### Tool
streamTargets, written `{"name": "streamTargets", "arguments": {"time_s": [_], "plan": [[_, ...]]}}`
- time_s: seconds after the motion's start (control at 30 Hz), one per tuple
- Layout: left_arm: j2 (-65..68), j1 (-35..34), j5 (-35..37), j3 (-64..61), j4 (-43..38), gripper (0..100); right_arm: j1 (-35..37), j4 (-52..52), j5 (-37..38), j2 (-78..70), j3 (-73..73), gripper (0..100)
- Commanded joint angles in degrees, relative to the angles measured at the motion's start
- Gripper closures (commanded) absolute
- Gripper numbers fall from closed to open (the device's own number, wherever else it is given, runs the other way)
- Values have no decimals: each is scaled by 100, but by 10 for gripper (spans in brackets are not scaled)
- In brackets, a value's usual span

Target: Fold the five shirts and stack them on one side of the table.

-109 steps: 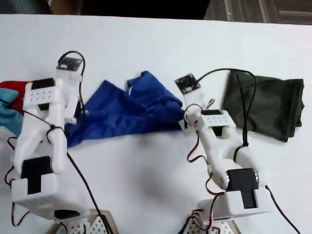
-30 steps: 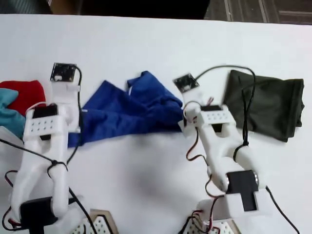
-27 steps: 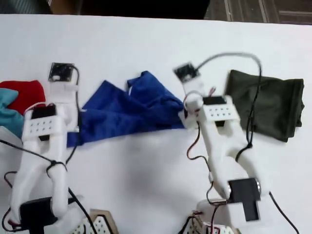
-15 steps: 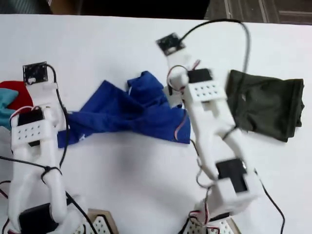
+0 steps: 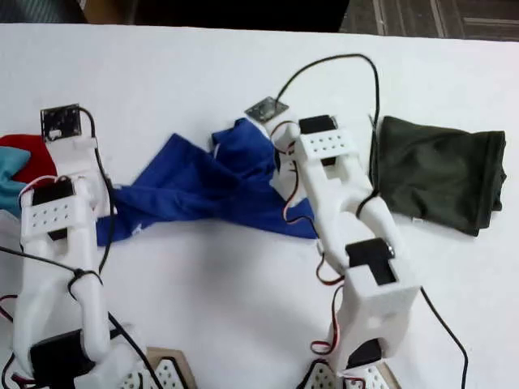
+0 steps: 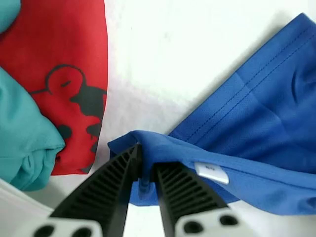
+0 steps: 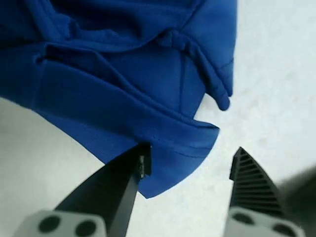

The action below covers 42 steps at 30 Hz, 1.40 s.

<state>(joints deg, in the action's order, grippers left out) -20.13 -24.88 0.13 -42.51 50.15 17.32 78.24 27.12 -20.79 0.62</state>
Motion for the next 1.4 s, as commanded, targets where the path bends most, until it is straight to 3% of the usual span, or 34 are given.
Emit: {"name": "streamTargets", "arguments": {"time_s": [0.0,0.13,0.27,0.53,0.7,0.77,0.9,0.97,1.07,1.2,1.37], "plan": [[-9,26,53,154,-70,975,31,-127,44,-338,62,748],[-9,26,53,145,-70,975,-22,-233,44,-743,62,770],[-9,26,53,145,-79,975,-13,-171,0,-488,53,978],[-9,26,53,154,-79,975,4,1077,44,1288,0,976],[-9,26,53,145,-79,975,4,884,53,1411,-738,974],[-9,26,53,145,-88,975,4,514,53,1226,-1108,950],[-9,26,53,136,-88,975,-57,-75,70,831,-1345,800],[-9,26,53,136,-88,975,-171,-215,431,708,-1327,735],[-9,26,53,136,-97,975,-356,-189,782,637,-1319,716],[-9,26,53,163,-88,975,-426,198,765,637,-1319,782],[-9,26,53,171,-79,975,-409,198,756,637,-1248,988]]}}
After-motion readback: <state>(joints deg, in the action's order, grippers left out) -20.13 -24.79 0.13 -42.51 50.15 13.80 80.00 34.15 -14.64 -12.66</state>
